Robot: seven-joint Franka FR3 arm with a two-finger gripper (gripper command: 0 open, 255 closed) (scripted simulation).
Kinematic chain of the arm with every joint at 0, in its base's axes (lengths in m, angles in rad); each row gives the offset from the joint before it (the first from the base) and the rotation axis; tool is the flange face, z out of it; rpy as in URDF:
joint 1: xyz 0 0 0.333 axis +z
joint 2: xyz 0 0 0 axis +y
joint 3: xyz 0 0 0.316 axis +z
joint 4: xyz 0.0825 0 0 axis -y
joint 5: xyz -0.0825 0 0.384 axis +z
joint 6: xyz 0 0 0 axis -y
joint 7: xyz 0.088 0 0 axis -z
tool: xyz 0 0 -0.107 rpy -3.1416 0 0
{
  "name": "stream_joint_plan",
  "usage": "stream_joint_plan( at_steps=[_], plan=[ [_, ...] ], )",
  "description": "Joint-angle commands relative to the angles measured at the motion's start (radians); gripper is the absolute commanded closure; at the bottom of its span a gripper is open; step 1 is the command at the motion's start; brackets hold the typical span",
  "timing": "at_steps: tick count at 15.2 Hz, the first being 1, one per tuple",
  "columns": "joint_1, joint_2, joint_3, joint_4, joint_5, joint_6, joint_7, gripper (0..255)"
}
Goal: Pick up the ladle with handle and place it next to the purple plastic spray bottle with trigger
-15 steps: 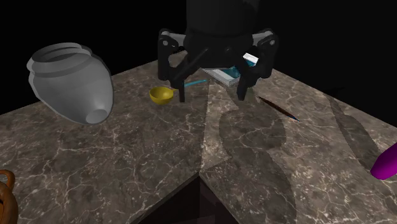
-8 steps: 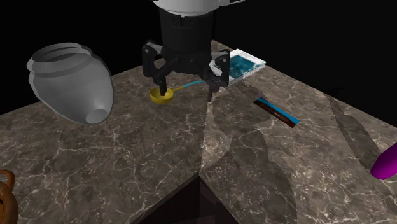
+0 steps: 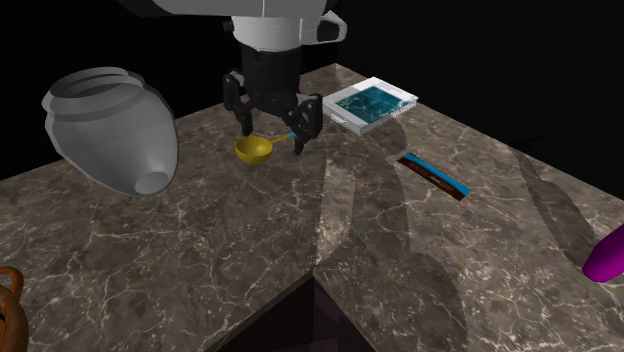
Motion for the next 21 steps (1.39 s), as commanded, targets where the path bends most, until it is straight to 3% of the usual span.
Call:
stream_joint_plan(
  at_steps=[1,15,21],
  plan=[
    [-0.011,0.076,0.011,0.031,0.003,0.049,0.063,0],
    [-0.028,0.605,-0.006,0.413,-0.020,0.227,0.463,0],
    [-0.021,0.646,-0.006,0.401,-0.022,0.281,0.466,0]
  ],
)
